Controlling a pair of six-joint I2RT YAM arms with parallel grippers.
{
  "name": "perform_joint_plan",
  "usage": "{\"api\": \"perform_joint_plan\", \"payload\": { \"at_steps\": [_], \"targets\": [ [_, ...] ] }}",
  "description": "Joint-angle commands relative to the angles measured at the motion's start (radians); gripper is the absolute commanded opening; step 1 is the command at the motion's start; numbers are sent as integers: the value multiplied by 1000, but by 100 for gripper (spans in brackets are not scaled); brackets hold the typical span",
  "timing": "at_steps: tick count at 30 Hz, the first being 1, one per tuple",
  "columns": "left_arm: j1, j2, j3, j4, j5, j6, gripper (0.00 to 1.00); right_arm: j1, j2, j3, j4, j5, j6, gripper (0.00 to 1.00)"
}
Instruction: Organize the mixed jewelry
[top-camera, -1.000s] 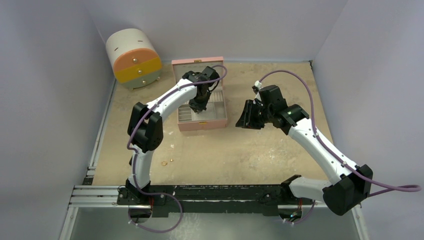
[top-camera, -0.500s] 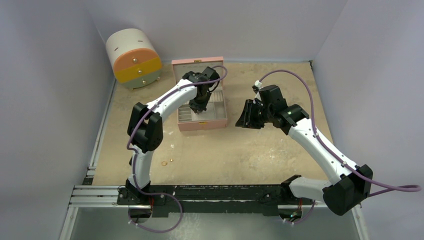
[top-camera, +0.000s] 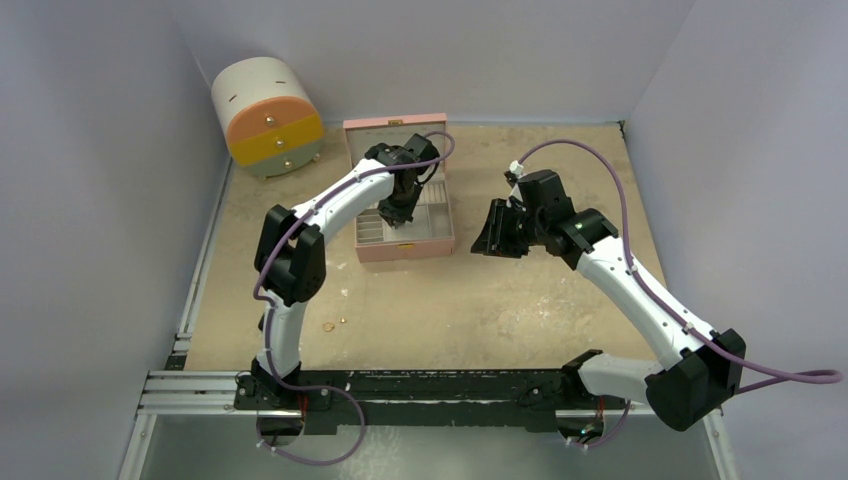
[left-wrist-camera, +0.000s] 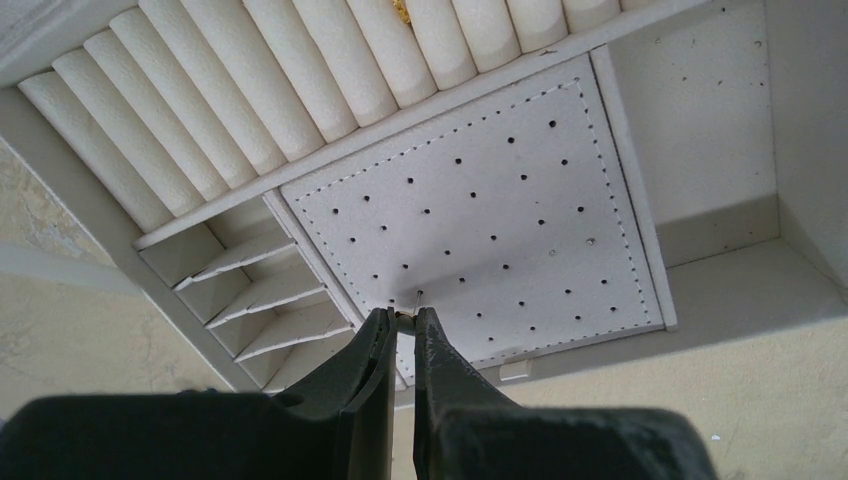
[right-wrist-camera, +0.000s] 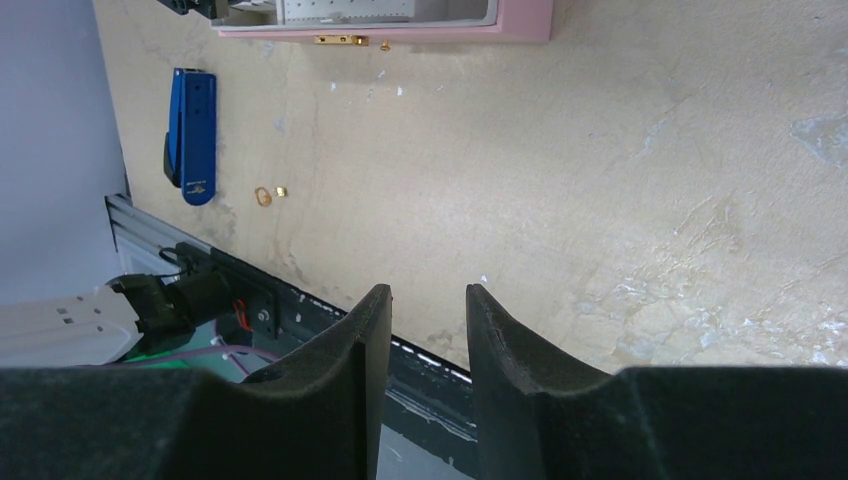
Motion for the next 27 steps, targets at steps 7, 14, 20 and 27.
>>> {"api": "perform_joint_plan", "payload": {
  "at_steps": [7, 14, 20, 27],
  "targets": [
    [-3, 22, 54, 16, -4, 13, 0, -3, -24, -4, -1, -10, -4, 37],
    [-3, 44, 69, 32, -10, 9, 0, -3, -25, -15, 4, -19, -1, 37],
    [-3, 46, 70, 52, -10, 2, 6, -3, -27, -23, 6, -26, 2, 38],
    [-3, 15, 59, 61, -20, 2, 21, -2, -26, -19, 1, -26, 2, 42]
  ]
}}
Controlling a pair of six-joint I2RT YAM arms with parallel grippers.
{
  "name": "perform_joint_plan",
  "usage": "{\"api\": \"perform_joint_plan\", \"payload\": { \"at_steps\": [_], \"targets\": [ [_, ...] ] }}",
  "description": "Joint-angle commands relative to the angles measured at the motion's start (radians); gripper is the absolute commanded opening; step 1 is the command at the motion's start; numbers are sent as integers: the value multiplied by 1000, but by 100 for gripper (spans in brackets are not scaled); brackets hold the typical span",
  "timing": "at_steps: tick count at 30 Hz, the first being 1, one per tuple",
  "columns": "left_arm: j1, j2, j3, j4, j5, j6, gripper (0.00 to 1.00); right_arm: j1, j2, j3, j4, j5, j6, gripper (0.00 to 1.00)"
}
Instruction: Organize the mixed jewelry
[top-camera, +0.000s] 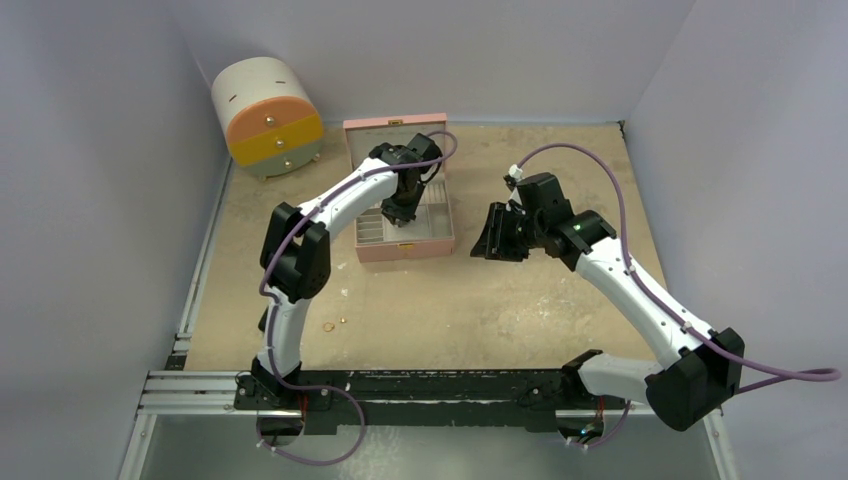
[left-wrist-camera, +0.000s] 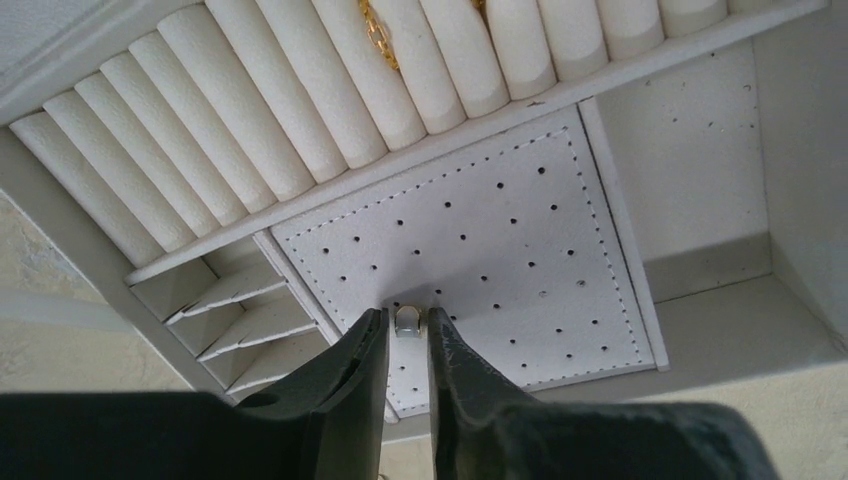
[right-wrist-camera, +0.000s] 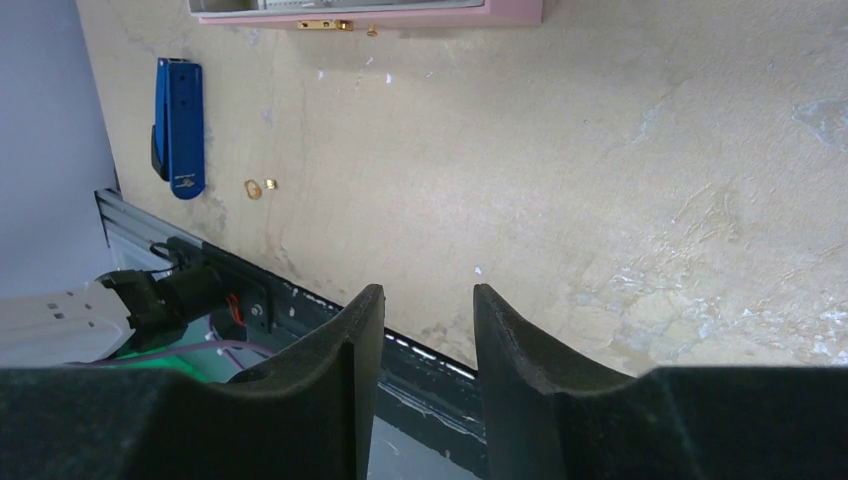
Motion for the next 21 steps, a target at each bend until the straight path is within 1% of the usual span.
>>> {"api": "perform_joint_plan", "payload": {
  "at_steps": [1, 6, 8, 12, 17, 21],
  "targets": [
    [-2, -38, 25, 51, -12, 3, 23, -2, -26, 6, 5, -22, 1, 42],
    [-3, -107, 2, 73, -1, 0, 27, -3, -24, 14, 9, -19, -8, 43],
    [-2, -153, -10, 80, 9, -2, 28, -3, -23, 20, 27, 9, -12, 43],
    [-2, -247, -42, 99, 21, -7, 31, 0, -20, 20, 47, -27, -29, 43],
    [-3, -382, -125, 157, 3, -31, 32, 17, -35, -17, 119, -58, -10, 42],
    [-3, -516, -230, 221, -59, -44, 33, 89, -27, -30, 172, -39, 10, 42]
  ]
}}
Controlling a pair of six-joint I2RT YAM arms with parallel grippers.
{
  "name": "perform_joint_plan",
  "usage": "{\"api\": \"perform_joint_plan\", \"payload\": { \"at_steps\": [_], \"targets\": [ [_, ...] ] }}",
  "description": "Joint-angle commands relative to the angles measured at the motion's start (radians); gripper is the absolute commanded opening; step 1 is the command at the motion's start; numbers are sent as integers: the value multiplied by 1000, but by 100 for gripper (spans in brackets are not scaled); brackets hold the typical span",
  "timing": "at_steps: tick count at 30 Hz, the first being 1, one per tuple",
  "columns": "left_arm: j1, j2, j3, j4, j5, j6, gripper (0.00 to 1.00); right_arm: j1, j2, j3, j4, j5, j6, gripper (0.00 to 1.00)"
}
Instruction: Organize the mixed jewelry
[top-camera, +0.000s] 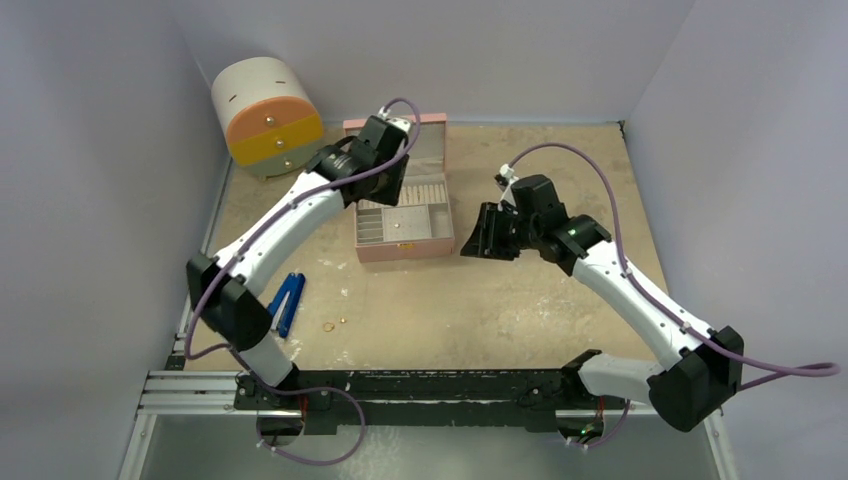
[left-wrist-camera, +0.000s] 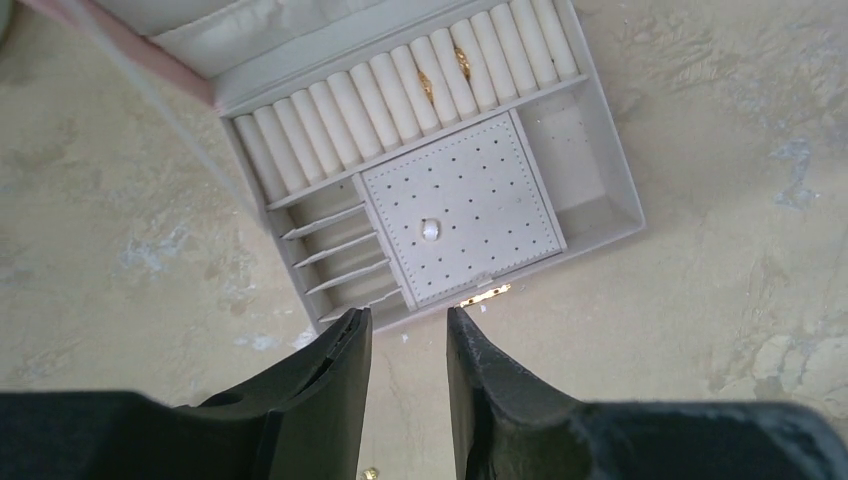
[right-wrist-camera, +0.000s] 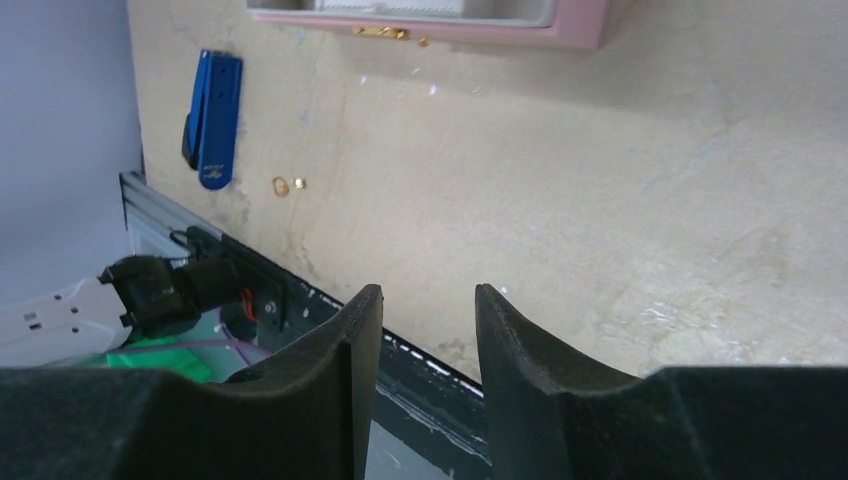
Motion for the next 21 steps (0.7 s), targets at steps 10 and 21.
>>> {"api": "perform_joint_plan", "payload": {
  "at_steps": [10, 21],
  "targets": [
    [-3, -508, -367, 237, -230, -51, 33, 334, 189, 82, 210, 54, -46, 43],
    [-3, -929, -590, 298, -337, -48, 33, 554, 415, 126, 469, 77, -381, 45]
  ]
}}
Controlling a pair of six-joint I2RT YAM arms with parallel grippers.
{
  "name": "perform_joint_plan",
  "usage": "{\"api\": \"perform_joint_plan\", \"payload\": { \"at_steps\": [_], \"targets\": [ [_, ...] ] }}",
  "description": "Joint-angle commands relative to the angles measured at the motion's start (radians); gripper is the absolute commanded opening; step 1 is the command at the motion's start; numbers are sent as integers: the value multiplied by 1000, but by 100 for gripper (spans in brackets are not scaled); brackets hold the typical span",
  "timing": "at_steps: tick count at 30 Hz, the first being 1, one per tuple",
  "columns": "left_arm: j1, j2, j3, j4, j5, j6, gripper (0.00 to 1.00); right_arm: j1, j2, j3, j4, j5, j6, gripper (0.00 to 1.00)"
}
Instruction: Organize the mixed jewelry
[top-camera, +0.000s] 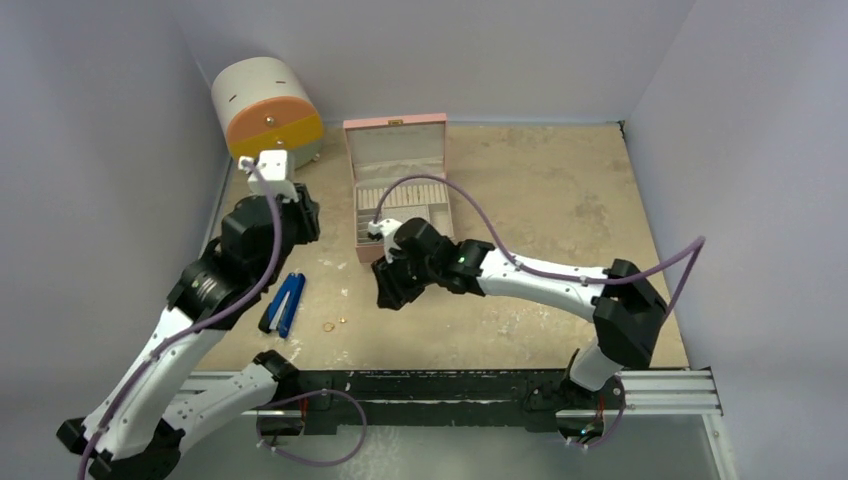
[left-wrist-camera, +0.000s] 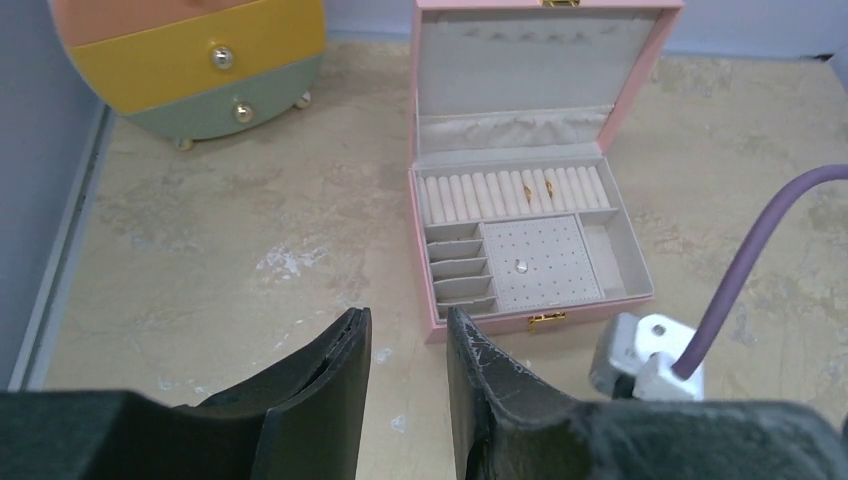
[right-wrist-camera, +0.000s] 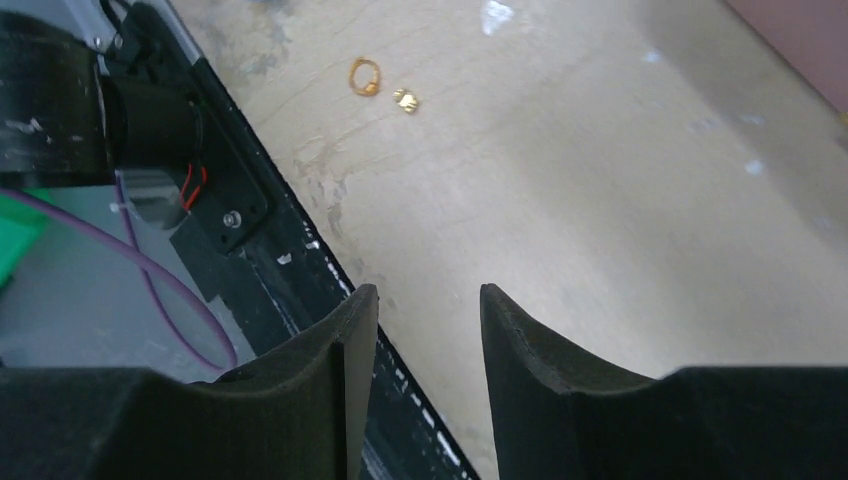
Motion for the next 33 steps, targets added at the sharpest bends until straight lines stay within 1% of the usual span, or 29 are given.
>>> {"api": "perform_joint_plan", "payload": {
  "at_steps": [1, 3, 5, 6, 11, 15, 18, 22, 25, 33],
  "targets": [
    [-3, -112, -63, 60, -61, -1, 33, 62, 34, 7, 214, 17, -210, 43],
    [-2, -158, -91, 59, -75, -2, 33, 76, 53, -14, 294, -20, -298, 39],
    [-2, -190, -107, 54, -84, -8, 33, 83, 78, -29, 357, -52, -365, 37],
    [-3, -203, -115, 51, -86, -13, 33, 86, 88, -43, 398, -84, -425, 36],
    [-3, -262, -173, 47, -88, -35, 33, 93, 141, -115, 592, -219, -660, 38],
    [-3, -299, -208, 33, -94, -45, 33, 93, 213, -101, 618, -276, -803, 40],
    [-3, -348, -248, 39, -117, -55, 33, 93, 255, -97, 643, -335, -846, 41],
    [-2, -398, -295, 42, -125, -71, 33, 93, 316, -74, 669, -359, -900, 41],
    [-3, -419, -327, 43, -138, -87, 33, 92, 350, -72, 714, -360, -905, 41],
    [-3, -417, -332, 44, -146, -82, 33, 93, 412, -15, 715, -350, -886, 40]
  ]
}}
